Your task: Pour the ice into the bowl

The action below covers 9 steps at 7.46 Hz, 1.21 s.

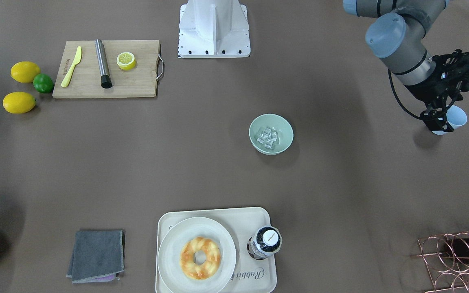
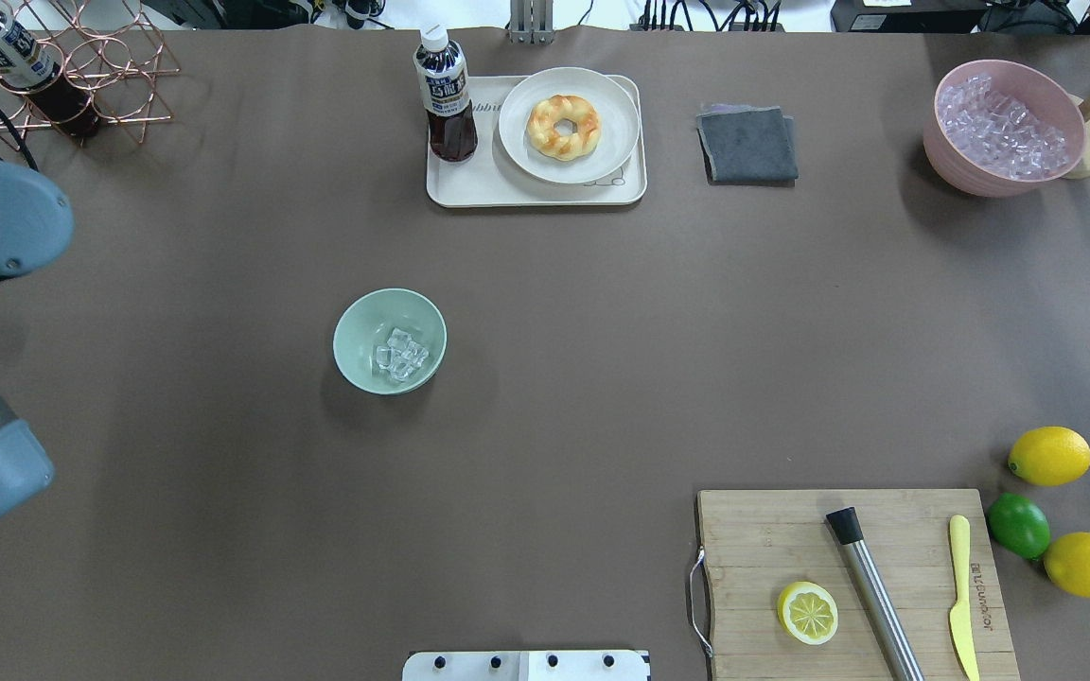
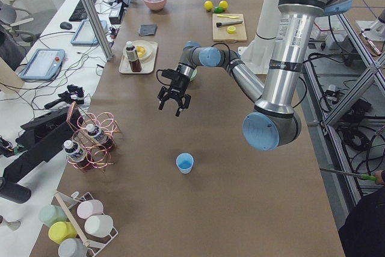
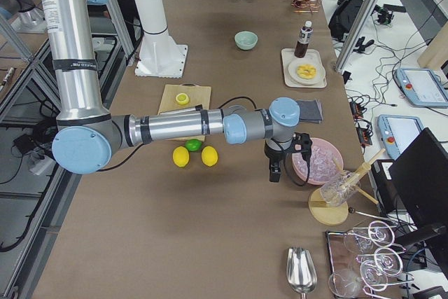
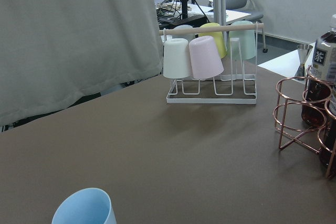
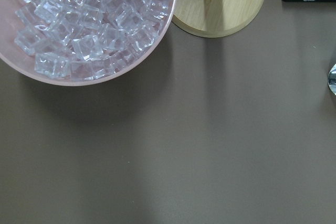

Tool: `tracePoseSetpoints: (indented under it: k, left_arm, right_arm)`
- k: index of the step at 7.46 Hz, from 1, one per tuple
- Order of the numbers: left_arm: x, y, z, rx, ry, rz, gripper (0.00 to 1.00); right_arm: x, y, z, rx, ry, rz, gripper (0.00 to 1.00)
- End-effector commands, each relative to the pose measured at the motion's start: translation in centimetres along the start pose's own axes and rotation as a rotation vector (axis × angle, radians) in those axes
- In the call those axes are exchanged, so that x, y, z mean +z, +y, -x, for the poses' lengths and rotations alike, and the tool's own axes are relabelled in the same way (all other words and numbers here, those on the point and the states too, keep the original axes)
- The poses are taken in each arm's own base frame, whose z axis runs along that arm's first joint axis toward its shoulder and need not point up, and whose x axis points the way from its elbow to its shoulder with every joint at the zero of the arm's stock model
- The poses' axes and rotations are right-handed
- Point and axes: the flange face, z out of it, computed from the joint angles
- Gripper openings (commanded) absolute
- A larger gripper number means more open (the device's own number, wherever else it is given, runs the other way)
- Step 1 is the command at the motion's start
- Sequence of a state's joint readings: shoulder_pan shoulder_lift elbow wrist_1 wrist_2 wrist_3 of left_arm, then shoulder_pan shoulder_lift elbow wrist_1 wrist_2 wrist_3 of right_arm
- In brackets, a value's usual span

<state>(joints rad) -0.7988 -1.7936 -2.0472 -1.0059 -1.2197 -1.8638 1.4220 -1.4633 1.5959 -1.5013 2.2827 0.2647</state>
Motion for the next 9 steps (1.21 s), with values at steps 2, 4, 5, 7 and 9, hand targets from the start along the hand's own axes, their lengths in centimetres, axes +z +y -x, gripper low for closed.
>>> tracePoseSetpoints:
  k: [2,4,5,7,9]
  left_arm:
    - [1.2,-11.2,-0.8,0.183,0.146,0.170,0.97]
    - [2.2,-17.0,1.2,0.360,0.246,0.331,0.97]
    - [2.8,-20.7,3.0,0.445,0.314,0.405,0.97]
    - [5.1,-24.3,5.1,0.534,0.425,0.549,0.97]
    - [6.3,-26.0,7.0,0.578,0.530,0.645,0.97]
  right_arm:
    - [0.0,0.0,0.0,0.008,0.005,0.006,0.99]
    - [-0.1,0.1,0.0,0.006,0.005,0.006,0.99]
    - [0.0,0.1,0.0,0.004,0.002,0.007,0.99]
    - [-0.4,0.1,0.0,0.007,0.000,0.007,0.99]
    - [-0.1,0.1,-0.3,-0.002,0.001,0.013,0.99]
